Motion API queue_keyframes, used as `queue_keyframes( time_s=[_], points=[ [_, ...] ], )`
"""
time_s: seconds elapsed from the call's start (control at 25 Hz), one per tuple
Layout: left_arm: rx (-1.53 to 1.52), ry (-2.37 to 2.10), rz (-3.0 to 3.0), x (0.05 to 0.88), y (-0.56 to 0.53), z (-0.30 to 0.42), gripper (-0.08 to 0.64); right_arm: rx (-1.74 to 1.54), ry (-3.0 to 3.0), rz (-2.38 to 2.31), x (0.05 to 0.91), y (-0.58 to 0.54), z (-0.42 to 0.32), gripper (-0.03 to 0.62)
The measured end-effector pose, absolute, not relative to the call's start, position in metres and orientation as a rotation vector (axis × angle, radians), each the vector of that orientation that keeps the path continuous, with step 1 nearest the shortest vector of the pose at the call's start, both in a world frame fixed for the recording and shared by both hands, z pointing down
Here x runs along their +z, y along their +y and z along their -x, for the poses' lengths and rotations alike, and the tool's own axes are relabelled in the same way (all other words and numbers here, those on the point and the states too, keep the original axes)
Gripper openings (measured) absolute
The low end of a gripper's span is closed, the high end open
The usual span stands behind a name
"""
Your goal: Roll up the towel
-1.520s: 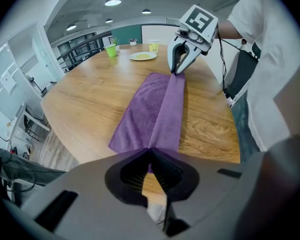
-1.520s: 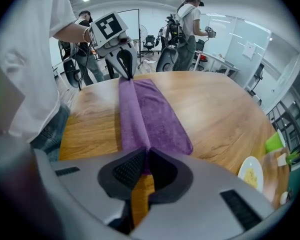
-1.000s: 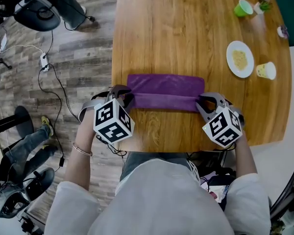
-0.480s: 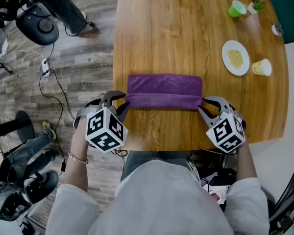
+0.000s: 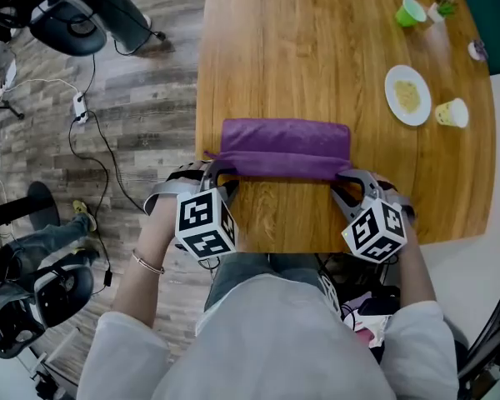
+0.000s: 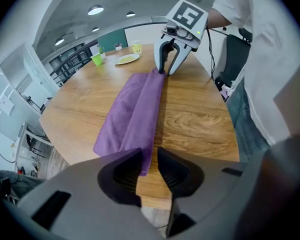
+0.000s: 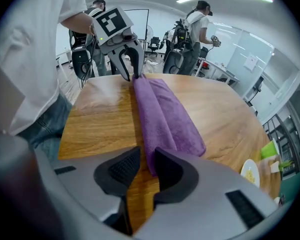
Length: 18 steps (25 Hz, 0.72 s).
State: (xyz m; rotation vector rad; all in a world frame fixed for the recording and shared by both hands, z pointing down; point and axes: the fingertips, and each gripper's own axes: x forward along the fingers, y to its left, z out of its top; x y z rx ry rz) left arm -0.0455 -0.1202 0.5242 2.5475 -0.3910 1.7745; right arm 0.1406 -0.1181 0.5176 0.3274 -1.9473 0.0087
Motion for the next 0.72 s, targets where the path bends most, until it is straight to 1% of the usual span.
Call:
queue_keyframes(
  time_s=[0.16,0.32,0.44,0.6,0.72],
  points=[
    [1.781,-0.374,-2.533,0.532,-0.126,0.05,0.097,0.004,-1.936,-0.307,0.525,-0.122,-0.137,0.091],
    [1.774,-0.386,-2.544,0.526,-0.131,0.052,0.072,-0.008,-1.935,-0.322,0.517,-0.127,-0.134,0.047],
    [1.774,-0.392,-2.557,0.53,-0.13,0.053,0.066,-0.013,-1.937,-0.331,0.521,-0.127,-0.133,0.034],
    [1.775,-0.422,-2.579,0.533,-0.126,0.054,0.038,-0.004,-1.935,-0.35,0.525,-0.123,-0.134,0.026],
    [1.755,-0.419,-2.571,0.531,-0.116,0.054,0.032,0.006,-1.935,-0.343,0.525,-0.112,-0.134,0.026]
  ],
)
